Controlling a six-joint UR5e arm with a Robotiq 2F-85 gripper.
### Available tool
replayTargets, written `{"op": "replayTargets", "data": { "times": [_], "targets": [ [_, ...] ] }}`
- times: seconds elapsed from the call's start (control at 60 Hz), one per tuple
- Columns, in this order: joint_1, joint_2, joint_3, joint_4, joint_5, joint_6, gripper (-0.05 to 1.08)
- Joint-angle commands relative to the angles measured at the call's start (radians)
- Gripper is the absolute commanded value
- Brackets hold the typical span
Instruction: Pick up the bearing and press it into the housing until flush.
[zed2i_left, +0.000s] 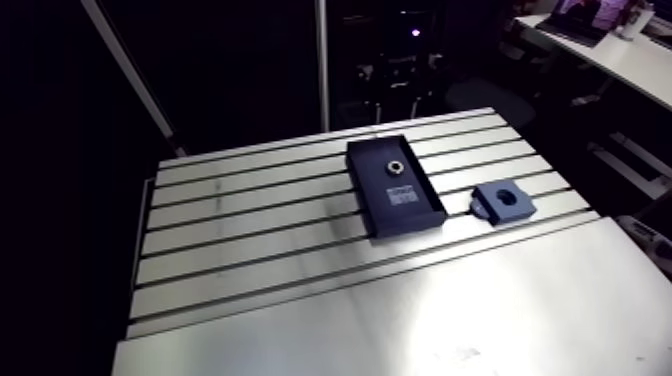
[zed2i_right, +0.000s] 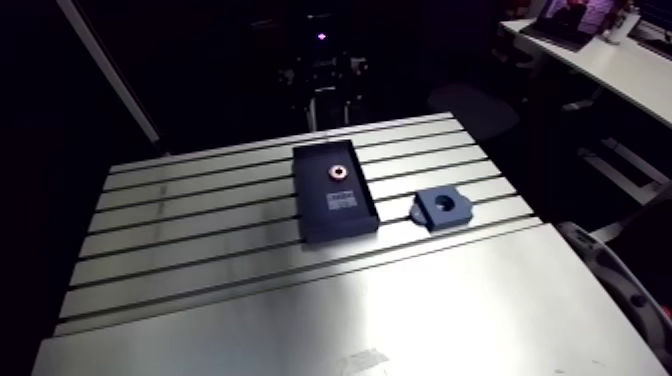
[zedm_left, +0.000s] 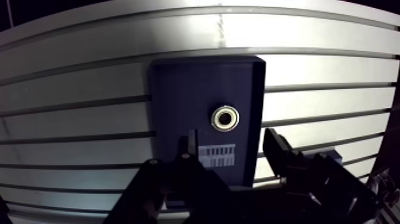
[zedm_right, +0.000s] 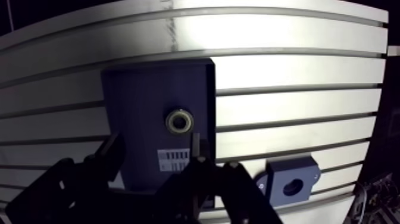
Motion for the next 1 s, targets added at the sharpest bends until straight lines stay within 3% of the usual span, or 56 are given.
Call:
{"op": "replayTargets", "data": {
  "times": [0.017, 0.517, 0.683, 1.0],
  "targets": [
    [-0.004, 0.003, 0.018, -0.020, -0.002, -0.005, 0.37],
    [-0.023, 0.023, 0.069, -0.064, -0.002, -0.027, 0.42],
    [-0.024, 0.027, 0.079, -0.094, 0.018, -0.048, 0.42],
    [-0.032, 0.041, 0.085, -0.098, 0.018, -0.051, 0.42]
  ]
}}
